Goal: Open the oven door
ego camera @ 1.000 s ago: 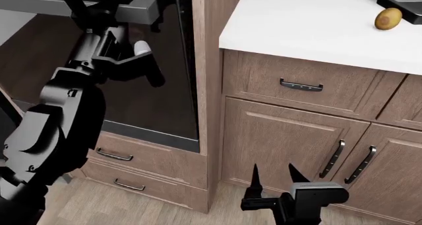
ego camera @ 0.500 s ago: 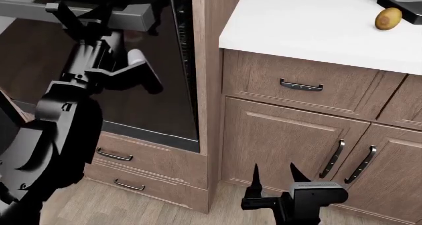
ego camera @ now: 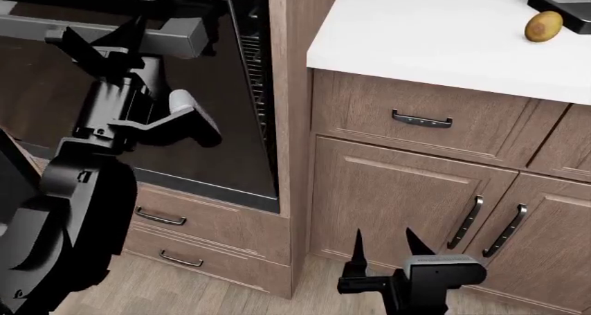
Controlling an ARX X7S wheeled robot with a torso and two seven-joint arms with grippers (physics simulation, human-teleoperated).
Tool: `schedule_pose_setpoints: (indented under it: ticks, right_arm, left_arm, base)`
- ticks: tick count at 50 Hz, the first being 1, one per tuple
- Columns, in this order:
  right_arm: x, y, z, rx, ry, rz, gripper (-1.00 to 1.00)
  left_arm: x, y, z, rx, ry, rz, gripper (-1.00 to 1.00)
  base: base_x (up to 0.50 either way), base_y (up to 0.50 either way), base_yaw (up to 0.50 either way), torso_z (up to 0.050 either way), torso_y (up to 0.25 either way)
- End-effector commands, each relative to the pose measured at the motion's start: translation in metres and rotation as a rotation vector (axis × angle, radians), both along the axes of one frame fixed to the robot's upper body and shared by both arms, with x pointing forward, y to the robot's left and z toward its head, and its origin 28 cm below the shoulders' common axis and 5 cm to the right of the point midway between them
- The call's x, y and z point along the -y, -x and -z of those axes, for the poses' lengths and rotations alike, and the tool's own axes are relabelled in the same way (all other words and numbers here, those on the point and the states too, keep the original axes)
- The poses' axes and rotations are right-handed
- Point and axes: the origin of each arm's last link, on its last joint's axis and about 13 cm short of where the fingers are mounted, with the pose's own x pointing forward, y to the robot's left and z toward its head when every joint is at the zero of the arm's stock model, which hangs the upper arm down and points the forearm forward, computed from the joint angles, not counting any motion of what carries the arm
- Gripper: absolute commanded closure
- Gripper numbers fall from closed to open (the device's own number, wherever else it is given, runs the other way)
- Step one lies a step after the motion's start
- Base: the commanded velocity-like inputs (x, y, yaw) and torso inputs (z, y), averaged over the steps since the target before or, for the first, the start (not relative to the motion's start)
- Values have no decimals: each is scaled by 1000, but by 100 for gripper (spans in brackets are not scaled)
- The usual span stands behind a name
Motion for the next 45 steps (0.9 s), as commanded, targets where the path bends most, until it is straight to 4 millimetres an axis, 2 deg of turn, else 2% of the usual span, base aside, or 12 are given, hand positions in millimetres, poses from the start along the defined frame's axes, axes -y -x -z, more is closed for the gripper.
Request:
schedule_pose_setpoints:
  ticks: [1, 45]
  right_arm:
    - [0, 0, 1, -3, 3, 1, -100]
    - [0, 1, 0, -3, 10, 1, -100]
  left_arm:
    - [-44, 15, -28, 255, -15, -220, 100]
    - [-46, 47, -4, 293, -43, -219, 100]
  base:
    - [-1, 4, 8, 0, 10]
    - [-1, 4, 7, 1, 3]
